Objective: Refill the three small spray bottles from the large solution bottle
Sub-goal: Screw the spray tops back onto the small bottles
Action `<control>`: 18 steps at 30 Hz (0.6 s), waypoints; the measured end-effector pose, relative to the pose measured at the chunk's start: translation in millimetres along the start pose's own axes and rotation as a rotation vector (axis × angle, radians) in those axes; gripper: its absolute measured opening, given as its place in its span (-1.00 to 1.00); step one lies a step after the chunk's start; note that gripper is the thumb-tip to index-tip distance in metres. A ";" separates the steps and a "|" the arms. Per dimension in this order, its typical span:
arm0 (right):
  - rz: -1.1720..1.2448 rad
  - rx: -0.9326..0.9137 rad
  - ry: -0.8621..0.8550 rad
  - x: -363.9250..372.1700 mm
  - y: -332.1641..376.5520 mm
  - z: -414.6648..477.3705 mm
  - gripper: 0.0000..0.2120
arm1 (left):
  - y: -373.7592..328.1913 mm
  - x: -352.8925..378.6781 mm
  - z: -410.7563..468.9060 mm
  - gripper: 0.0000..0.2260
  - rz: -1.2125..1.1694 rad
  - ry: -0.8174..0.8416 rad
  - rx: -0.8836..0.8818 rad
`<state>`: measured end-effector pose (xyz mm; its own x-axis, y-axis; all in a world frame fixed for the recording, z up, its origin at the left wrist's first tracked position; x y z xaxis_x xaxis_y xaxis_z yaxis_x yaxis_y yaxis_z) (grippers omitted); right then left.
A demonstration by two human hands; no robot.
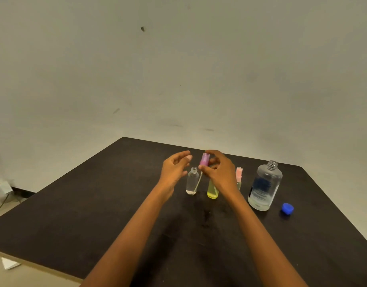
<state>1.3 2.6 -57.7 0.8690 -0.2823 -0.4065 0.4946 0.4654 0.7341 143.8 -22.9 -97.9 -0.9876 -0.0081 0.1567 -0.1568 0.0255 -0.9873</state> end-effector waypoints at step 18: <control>0.031 -0.118 -0.441 -15.9 -23.8 38.2 -0.62 | 64.9 12.8 35.4 -0.53 0.459 0.040 0.254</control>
<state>-25.0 -36.0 -48.0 0.8053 -0.5850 -0.0958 0.4892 0.5646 0.6648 121.1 -56.8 -160.8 -0.9545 -0.0145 -0.2980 0.2935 -0.2259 -0.9289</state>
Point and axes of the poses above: each hand's wrist, its own z-axis towards the middle knuckle, its own x-axis out of the palm, y = z × x, the point moved 7 cm from there along z, towards the middle knuckle, and after that the axes turned 9 degrees about -x, right-handed, at the moved point
